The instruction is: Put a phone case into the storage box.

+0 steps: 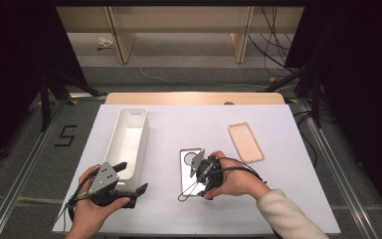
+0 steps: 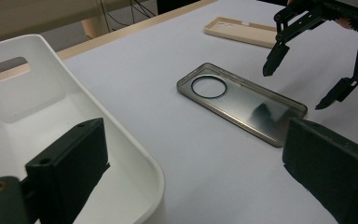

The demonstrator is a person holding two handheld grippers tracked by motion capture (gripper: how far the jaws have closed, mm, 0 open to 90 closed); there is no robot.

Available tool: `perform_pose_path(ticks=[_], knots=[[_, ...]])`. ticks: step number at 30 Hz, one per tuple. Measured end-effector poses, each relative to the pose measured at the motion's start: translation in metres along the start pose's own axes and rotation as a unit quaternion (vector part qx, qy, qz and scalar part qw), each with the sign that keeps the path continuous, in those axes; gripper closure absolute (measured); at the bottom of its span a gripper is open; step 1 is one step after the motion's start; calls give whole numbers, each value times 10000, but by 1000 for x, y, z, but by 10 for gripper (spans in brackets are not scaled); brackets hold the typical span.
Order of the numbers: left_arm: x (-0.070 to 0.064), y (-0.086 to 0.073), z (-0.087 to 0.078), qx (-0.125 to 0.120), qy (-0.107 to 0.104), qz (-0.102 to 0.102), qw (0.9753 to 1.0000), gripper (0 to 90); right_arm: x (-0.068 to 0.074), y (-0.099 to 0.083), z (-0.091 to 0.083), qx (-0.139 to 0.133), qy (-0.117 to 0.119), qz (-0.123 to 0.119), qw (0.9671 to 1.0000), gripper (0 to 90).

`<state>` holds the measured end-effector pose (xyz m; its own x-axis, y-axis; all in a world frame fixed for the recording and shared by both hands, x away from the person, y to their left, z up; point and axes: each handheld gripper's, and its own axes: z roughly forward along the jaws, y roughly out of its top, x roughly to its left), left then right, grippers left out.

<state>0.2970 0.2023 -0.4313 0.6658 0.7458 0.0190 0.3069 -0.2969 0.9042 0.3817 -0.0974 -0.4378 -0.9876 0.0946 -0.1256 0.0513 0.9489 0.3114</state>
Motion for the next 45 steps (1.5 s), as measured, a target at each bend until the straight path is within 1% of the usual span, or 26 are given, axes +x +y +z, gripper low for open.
perform_pose_path(ticks=[1, 3, 6, 7, 9, 14, 15, 17, 18, 20, 22, 23, 26, 27, 29, 30, 31, 32, 33, 34, 38, 39, 41, 43, 44, 45], knots=[[0, 0, 0, 0, -7, -9, 10000, 64, 1, 1, 0, 51, 6, -5, 10000, 232], [0, 0, 0, -6, -9, 1, 10000, 65, 3, 3, 3, 135, -29, -117, 9998, 228], [0, 0, 0, -17, -5, 2, 10000, 66, 6, 5, 4, 210, 53, -196, 9996, 234], [0, 0, 0, -17, -3, 2, 10000, 66, 7, 5, 5, 237, 46, -241, 9994, 237], [0, 0, 0, -18, -7, 1, 10000, 67, 8, 6, 6, 244, 35, -223, 9994, 237], [-1, 0, 0, -25, -10, -2, 10000, 67, 7, 11, 8, 326, 24, -340, 9989, 251], [0, 0, 0, -24, -5, -4, 10000, 67, 8, 14, 9, 383, 9, -381, 9985, 260], [0, 0, 0, -22, -11, -4, 10000, 67, 9, 16, 10, 406, 4, -386, 9984, 263], [0, 0, 0, -23, -15, -2, 10000, 67, 9, 17, 10, 506, 12, -433, 9978, 264], [-1, 0, 0, -27, -21, -2, 10000, 68, 12, 19, 13, 590, 81, -538, 9968, 278], [-1, 1, 1, -20, -31, -1, 10000, 68, 14, 21, 16, 630, 68, -518, 9966, 281], [-1, 1, 1, -20, -31, 0, 10000, 68, 13, 22, 16, 700, 63, -606, 9957, 287], [-1, 1, 1, -21, -37, 1, 10000, 68, 13, 24, 19, 696, 48, -599, 9958, 304], [-1, 1, 1, -21, -38, 0, 10000, 68, 13, 25, 20, 747, 47, -607, 9953, 312], [-1, 1, 1, -21, -39, -2, 10000, 68, 12, 27, 22, 735, 56, -671, 9950, 314], [-1, 1, 1, -20, -43, 2, 10000, 69, 13, 27, 22, 756, 52, -635, 9951, 316], [-1, 1, 1, -19, -41, -3, 10000, 68, 12, 28, 24, 738, 17, -689, 9949, 324], [-1, 1, 1, -19, -42, 1, 10000, 68, 12, 29, 24, 803, 37, -720, 9942, 332], [-1, 1, 1, -18, -43, 2, 10000, 69, 13, 30, 25, 807, 40, -658, 9946, 334], [-1, 1, 1, -18, -42, 4, 10000, 69, 13, 31, 27, 793, 33, -732, 9942, 342], [-1, 1, 1, -19, -42, 0, 10000, 69, 13, 34, 29, 819, 9, -789, 9935, 349], [-1, 1, 1, -20, -45, 0, 10000, 69, 13, 35, 28, 898, 13, -768, 9930, 351], [-1, 1, 1, -17, -44, 3, 10000, 69, 13, 38, 30, 925, 26, -778, 9927, 366], [-1, 1, 1, -19, -46, 4, 10000, 69, 13, 39, 32, 877, 16, -793, 9930, 369], [-1, 1, 1, -24, -46, 3, 10000, 69, 12, 40, 32, 960, 35, -846, 9918, 374], [-1, 1, 1, -24, -47, 0, 10000, 69, 12, 40, 32, 960, 35, -846, 9918, 374]])
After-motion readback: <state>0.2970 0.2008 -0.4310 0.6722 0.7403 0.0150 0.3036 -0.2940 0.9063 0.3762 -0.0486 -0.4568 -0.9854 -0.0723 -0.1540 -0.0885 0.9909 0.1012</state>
